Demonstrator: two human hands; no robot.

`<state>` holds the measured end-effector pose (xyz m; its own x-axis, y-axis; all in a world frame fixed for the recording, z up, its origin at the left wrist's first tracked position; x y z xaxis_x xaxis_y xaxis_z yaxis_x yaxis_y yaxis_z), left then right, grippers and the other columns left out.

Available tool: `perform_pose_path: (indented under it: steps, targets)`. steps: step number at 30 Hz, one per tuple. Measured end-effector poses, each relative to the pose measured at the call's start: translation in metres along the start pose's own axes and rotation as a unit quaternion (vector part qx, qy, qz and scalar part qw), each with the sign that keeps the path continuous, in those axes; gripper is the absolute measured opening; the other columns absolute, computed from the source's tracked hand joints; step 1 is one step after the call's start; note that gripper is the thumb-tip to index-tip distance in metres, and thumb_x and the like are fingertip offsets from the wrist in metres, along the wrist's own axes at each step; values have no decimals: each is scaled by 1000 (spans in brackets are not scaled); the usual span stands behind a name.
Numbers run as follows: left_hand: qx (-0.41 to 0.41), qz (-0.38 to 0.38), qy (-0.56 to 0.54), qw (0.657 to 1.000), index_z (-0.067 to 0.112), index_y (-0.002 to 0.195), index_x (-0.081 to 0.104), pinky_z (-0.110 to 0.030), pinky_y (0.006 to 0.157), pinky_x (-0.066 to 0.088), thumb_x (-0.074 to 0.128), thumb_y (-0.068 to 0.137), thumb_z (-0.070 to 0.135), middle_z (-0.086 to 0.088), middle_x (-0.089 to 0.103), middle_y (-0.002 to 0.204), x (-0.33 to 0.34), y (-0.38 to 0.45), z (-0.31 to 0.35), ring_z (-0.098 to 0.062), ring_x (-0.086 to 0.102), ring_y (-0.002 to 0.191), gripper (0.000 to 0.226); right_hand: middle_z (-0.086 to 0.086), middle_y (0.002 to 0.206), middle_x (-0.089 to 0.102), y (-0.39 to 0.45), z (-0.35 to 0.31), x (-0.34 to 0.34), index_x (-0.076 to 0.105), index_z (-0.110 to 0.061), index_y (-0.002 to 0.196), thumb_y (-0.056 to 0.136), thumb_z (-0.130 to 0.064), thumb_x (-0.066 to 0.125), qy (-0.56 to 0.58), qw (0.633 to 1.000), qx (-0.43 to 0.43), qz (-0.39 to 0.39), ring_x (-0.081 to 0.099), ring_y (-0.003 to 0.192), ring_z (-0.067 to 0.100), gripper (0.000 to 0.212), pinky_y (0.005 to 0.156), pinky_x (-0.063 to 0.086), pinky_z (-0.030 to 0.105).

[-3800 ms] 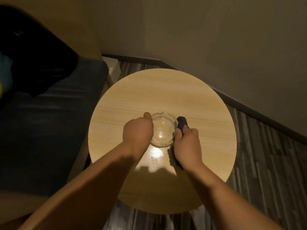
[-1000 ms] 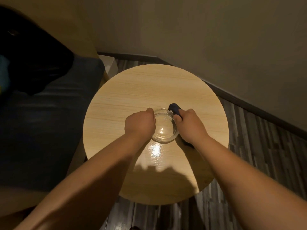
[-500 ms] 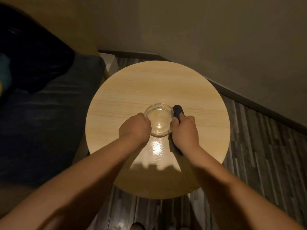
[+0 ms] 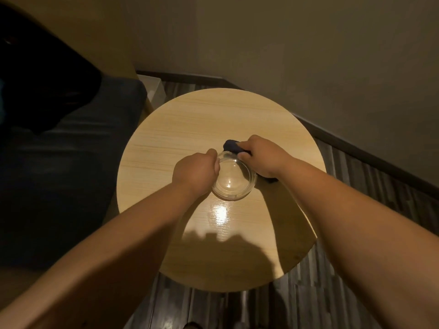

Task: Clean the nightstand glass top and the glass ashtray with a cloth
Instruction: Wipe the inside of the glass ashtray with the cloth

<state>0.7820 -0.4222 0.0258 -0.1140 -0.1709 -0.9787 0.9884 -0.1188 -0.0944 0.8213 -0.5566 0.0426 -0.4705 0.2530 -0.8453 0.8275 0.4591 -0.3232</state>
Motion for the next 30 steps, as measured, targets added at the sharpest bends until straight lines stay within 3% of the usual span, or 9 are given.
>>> perform_pose_path:
  steps: [4,9,16,19,20,22,24,26,30]
  targets:
    - [-15,7,20,1000,11,102,49,-29,46,23,31,100,34,-1,43,65,1,-2,1,-26,45,57,29,10,106,50,-6,2,4,59,-20,124,99,-29,42,26,999,32,29,53,88,27,32,77,45,37]
    - [-47,12,27,998,10,100,51,-28,45,22,35,99,29,-1,45,65,0,-6,4,-24,45,56,24,11,102,47,-30,16,13,59,-11,111,100,-28,39,91,985,116,86,51,82,27,29,67,35,31]
    - [-106,9,20,994,8,99,52,-28,44,21,38,97,21,-2,46,63,2,-21,5,-25,44,54,19,17,118,44,-88,6,45,52,-6,121,102,-28,33,213,909,285,220,55,82,33,35,70,41,31]
    - [-123,16,6,992,6,100,52,-28,48,28,35,99,22,-10,62,76,1,-23,5,-28,48,59,23,9,118,44,-104,-2,61,46,-6,121,102,-30,33,277,872,329,233,51,69,11,33,47,35,7]
    - [-124,18,-4,992,5,101,52,-29,50,31,34,100,23,-12,64,80,0,-24,3,-29,51,62,26,7,111,50,-110,-4,66,45,-7,118,102,-29,36,306,858,337,237,49,62,4,29,40,34,7]
    - [-116,18,-13,993,5,104,53,-31,53,37,31,101,27,-13,65,83,-1,-26,0,-32,57,68,31,3,84,59,-122,-8,70,46,-5,112,101,-22,40,346,851,317,237,55,53,3,21,38,33,7]
    - [-111,5,-2,994,5,105,53,-31,55,39,29,102,28,-13,65,84,-2,-27,-7,-32,59,71,33,6,89,59,-131,-7,67,52,-7,107,102,-21,38,352,875,260,206,58,65,5,20,52,38,7]
    - [-114,-1,17,993,5,106,53,-30,54,36,30,102,26,-13,64,84,-5,-28,-15,-31,57,69,32,6,97,63,-138,5,56,60,-14,107,101,-25,38,355,891,217,180,60,82,13,25,71,46,21]
    - [-114,-14,28,993,7,104,52,-29,51,33,31,101,28,-11,63,83,-5,-29,-19,-28,52,64,31,-11,94,66,-154,40,5,62,-28,117,100,-29,43,323,909,162,207,60,82,2,26,69,46,14]
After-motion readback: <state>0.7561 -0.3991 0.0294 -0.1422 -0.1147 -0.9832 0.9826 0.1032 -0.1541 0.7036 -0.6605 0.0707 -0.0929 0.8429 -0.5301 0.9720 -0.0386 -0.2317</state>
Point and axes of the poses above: each hand's wrist, its own y-axis towards the middle knuckle, its own x-axis out of the palm, z = x × y, the point moved 8 cm from there along y, towards the middle knuckle
